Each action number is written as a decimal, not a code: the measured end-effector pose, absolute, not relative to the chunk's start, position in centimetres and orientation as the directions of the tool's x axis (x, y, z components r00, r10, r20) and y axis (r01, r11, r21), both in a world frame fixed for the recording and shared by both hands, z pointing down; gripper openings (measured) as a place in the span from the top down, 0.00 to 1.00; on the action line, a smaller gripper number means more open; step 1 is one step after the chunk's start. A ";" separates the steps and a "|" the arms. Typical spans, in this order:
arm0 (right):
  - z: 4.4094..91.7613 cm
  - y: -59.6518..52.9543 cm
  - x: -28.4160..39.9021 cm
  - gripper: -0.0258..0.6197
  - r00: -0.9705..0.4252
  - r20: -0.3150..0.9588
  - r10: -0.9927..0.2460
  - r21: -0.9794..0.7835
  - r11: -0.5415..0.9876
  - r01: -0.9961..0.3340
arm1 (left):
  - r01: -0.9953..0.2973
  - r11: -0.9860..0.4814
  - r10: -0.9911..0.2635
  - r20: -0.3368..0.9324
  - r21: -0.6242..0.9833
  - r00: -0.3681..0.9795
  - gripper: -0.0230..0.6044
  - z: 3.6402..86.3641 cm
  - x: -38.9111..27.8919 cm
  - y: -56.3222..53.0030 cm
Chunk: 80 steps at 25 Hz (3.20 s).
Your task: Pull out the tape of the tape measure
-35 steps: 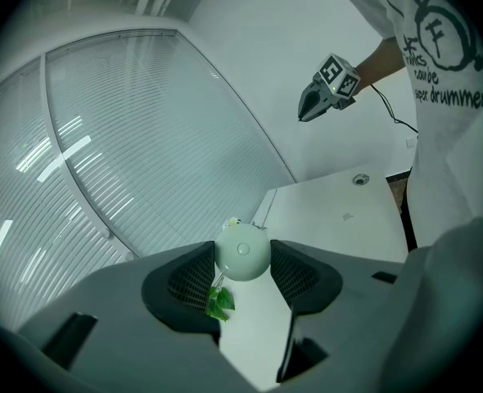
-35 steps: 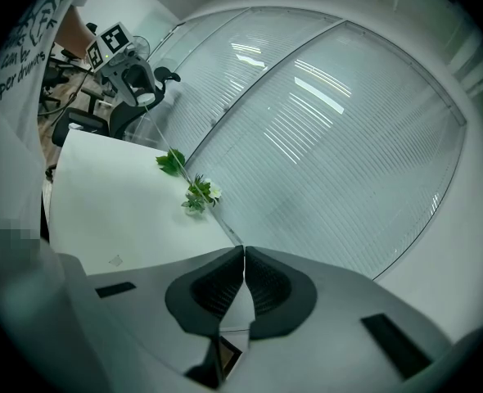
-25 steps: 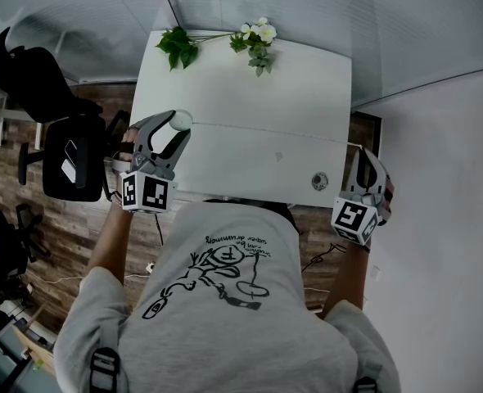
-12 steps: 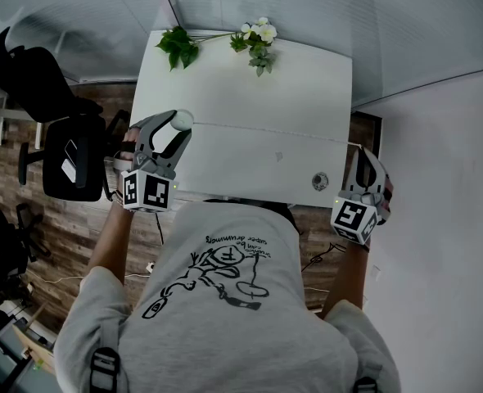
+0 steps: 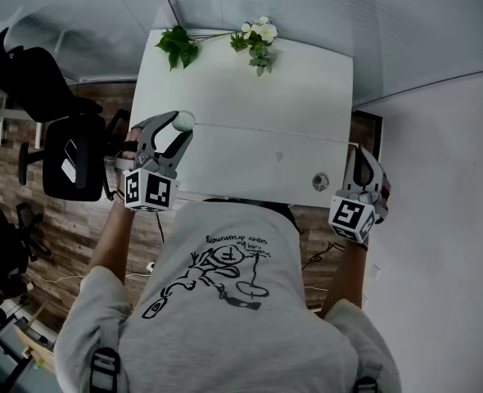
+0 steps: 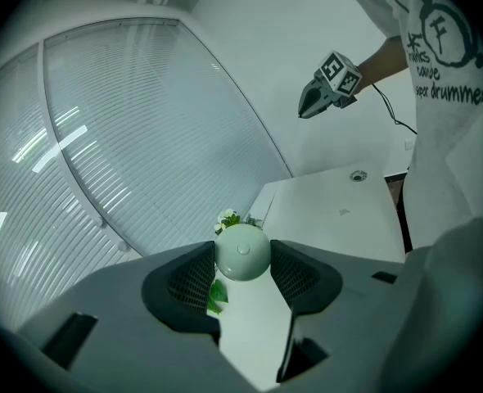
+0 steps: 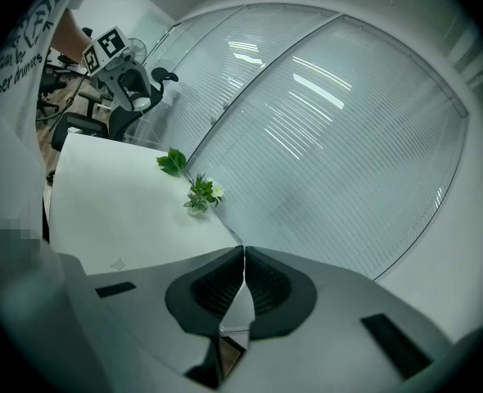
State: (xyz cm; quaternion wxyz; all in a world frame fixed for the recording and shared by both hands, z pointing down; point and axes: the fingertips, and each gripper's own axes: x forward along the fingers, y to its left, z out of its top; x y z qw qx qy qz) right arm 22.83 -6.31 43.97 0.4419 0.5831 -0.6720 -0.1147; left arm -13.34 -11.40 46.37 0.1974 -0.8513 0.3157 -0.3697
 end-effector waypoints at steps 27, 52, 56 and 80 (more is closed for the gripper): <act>50.0 -7.0 22.0 0.94 0.036 0.575 -0.818 0.602 0.393 -0.695 | -0.394 -0.811 -0.584 0.637 -0.433 0.503 0.59 53.2 -13.9 -12.7; 57.5 -7.0 21.5 0.94 -0.002 0.675 -0.738 0.528 0.485 -0.697 | -0.373 -0.877 -0.455 0.770 -0.302 0.447 0.59 62.7 -14.2 -12.0; 58.9 -6.7 21.5 0.94 -0.006 0.691 -0.722 0.514 0.498 -0.699 | -0.379 -0.880 -0.444 0.782 -0.287 0.438 0.59 63.9 -14.3 -11.8; 66.3 -5.9 21.1 0.94 -0.031 0.786 -0.617 0.417 0.567 -0.710 | -0.358 -0.913 -0.336 0.856 -0.194 0.393 0.59 70.8 -14.8 -10.9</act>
